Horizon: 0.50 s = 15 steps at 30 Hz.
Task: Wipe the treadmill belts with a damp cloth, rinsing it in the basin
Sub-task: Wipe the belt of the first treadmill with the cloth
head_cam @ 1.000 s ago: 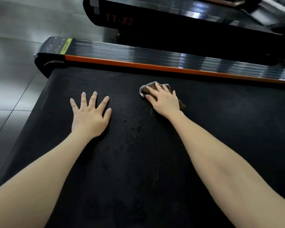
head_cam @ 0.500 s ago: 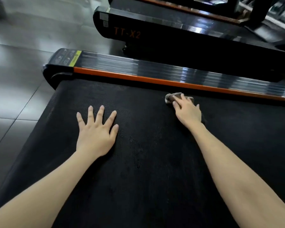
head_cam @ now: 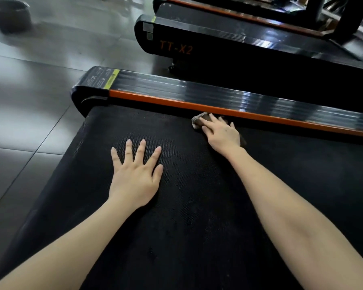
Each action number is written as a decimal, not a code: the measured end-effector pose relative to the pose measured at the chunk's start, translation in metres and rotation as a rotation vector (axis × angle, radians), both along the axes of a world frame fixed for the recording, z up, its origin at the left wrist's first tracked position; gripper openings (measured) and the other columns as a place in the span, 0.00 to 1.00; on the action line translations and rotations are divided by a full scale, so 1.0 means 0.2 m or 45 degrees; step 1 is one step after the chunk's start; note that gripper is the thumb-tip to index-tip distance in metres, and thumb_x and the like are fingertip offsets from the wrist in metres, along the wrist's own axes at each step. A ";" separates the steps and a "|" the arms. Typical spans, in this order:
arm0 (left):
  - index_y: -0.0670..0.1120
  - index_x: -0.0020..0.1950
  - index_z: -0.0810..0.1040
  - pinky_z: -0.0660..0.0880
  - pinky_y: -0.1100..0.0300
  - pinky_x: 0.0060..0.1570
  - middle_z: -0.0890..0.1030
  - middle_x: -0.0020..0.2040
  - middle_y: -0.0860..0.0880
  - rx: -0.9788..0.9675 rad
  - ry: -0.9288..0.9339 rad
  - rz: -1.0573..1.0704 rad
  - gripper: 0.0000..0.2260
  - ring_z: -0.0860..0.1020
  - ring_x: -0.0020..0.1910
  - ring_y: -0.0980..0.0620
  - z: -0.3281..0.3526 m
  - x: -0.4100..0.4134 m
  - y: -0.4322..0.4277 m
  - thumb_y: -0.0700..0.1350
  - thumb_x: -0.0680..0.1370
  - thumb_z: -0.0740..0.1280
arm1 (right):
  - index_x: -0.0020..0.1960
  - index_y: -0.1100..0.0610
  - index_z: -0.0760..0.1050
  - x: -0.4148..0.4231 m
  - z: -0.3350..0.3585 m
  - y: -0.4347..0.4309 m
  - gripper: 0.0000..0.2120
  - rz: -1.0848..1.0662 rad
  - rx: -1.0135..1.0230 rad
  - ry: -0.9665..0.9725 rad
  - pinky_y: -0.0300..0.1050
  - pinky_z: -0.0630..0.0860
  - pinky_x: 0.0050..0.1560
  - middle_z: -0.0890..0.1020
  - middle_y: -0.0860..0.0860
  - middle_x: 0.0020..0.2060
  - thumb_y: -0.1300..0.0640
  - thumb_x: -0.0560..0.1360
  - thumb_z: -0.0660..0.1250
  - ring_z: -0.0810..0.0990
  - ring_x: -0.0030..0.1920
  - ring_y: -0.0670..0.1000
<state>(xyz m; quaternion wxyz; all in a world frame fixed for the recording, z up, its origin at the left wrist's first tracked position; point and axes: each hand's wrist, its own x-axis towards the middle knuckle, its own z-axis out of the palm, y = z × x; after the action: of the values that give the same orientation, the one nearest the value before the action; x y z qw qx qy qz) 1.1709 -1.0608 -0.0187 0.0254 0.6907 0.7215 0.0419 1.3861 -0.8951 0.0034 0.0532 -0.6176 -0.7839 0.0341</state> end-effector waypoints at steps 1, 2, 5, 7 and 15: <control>0.59 0.77 0.43 0.37 0.36 0.71 0.45 0.79 0.46 -0.014 0.010 0.001 0.26 0.40 0.76 0.40 0.01 0.01 0.00 0.61 0.79 0.36 | 0.73 0.40 0.61 -0.02 0.00 -0.03 0.20 0.015 0.003 -0.011 0.59 0.50 0.73 0.57 0.46 0.76 0.45 0.82 0.50 0.55 0.75 0.54; 0.59 0.77 0.43 0.37 0.36 0.71 0.45 0.79 0.46 -0.028 0.010 0.000 0.25 0.39 0.76 0.40 0.01 0.01 0.00 0.60 0.80 0.38 | 0.73 0.40 0.61 -0.05 0.00 -0.08 0.20 0.047 -0.007 -0.012 0.59 0.50 0.73 0.57 0.46 0.76 0.45 0.81 0.51 0.55 0.75 0.54; 0.59 0.77 0.43 0.38 0.36 0.71 0.44 0.79 0.46 -0.054 0.016 -0.001 0.24 0.40 0.76 0.40 0.03 0.01 0.00 0.59 0.81 0.40 | 0.70 0.41 0.67 -0.06 -0.01 -0.43 0.19 0.316 0.029 0.038 0.62 0.58 0.71 0.62 0.49 0.74 0.46 0.80 0.55 0.61 0.74 0.58; 0.58 0.77 0.43 0.39 0.35 0.71 0.45 0.79 0.46 -0.067 0.027 -0.006 0.24 0.41 0.76 0.39 0.03 0.01 0.00 0.58 0.81 0.41 | 0.67 0.43 0.72 -0.01 -0.01 -0.80 0.19 0.523 0.091 0.061 0.65 0.65 0.66 0.68 0.51 0.71 0.47 0.77 0.56 0.67 0.70 0.61; 0.58 0.77 0.45 0.38 0.36 0.71 0.45 0.79 0.46 -0.072 -0.015 -0.010 0.25 0.41 0.76 0.40 0.04 0.00 -0.01 0.59 0.80 0.40 | 0.67 0.40 0.67 0.48 0.00 -1.36 0.16 0.958 -0.008 0.031 0.64 0.63 0.68 0.66 0.48 0.72 0.48 0.80 0.54 0.65 0.72 0.54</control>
<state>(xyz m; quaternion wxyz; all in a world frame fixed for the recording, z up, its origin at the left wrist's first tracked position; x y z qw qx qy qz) 1.1706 -1.0626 -0.0113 0.0495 0.6923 0.7195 0.0253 1.4827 -1.1669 0.0026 0.0444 -0.2861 -0.9552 0.0611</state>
